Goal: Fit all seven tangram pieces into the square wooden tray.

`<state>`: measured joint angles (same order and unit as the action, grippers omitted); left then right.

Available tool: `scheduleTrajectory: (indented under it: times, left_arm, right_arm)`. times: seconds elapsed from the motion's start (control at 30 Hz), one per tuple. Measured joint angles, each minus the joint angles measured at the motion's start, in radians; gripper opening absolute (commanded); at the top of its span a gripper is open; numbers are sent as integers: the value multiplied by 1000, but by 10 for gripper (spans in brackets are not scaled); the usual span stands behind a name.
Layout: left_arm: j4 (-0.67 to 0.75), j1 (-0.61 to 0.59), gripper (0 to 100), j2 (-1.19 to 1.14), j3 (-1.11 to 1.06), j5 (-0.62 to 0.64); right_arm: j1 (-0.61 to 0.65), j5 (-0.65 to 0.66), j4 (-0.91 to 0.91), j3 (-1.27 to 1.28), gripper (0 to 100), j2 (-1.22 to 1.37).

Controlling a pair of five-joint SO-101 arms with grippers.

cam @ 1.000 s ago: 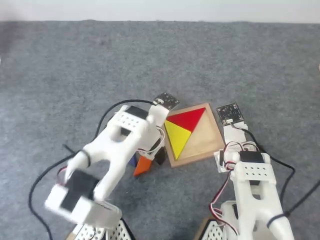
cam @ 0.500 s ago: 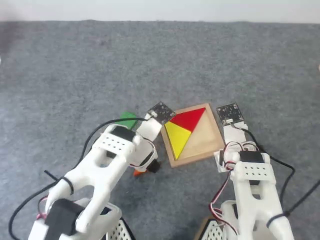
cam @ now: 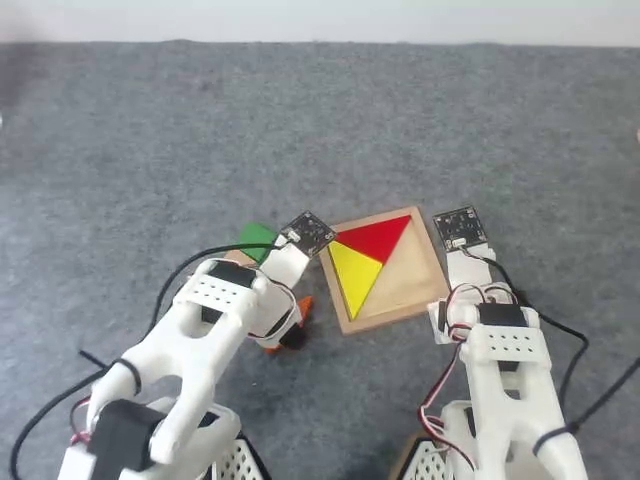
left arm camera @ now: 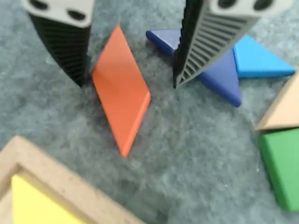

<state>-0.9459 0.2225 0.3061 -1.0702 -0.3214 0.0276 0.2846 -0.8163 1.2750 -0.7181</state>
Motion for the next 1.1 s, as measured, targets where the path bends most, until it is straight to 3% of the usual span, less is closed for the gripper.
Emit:
scheduleTrajectory:
  times: [0.33, 0.47, 0.77, 1.1]
  left_arm:
    - [2, 121, 233, 0, 0, 69]
    - [2, 127, 220, 2, -5, 83]
    - [-9, 137, 81, 5, -5, 94]
    - [-17, 137, 62, 14, -2, 94]
  right_arm:
    - [0, 0, 0, 0, 434, 0]
    - [0, 0, 0, 0, 434, 0]
    - [0, 0, 0, 0, 434, 0]
    - [0, 0, 0, 0, 434, 0]
